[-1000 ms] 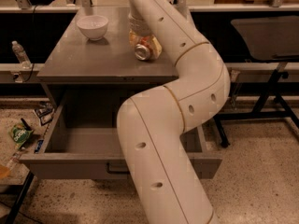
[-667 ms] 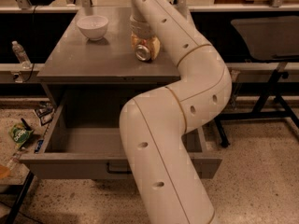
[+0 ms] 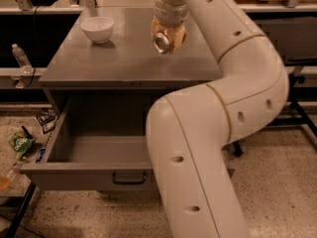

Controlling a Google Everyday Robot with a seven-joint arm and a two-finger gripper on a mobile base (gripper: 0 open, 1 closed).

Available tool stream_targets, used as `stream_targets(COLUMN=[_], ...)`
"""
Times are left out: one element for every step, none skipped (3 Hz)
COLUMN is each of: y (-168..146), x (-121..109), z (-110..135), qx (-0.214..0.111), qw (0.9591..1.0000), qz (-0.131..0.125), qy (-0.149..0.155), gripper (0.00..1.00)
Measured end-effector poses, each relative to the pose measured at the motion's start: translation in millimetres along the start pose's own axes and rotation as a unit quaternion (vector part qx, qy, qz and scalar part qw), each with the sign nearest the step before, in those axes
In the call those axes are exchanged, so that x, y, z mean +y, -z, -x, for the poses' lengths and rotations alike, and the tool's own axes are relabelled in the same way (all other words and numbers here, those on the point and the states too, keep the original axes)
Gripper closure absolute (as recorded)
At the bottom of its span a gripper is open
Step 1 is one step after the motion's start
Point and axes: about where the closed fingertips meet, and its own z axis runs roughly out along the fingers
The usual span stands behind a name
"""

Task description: Place coke can into top drawer

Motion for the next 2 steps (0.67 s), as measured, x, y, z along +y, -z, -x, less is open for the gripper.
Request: stream_targets(y=[33.4,28.5], x=[35.7,41.0], z=[13.6,26.8], qx=[-0.074,-0.117], qw=[0.9906,0.9782], qz=[-0.045,-0.054], qy=[-0.106,-0.163], gripper=[1.00,1.00])
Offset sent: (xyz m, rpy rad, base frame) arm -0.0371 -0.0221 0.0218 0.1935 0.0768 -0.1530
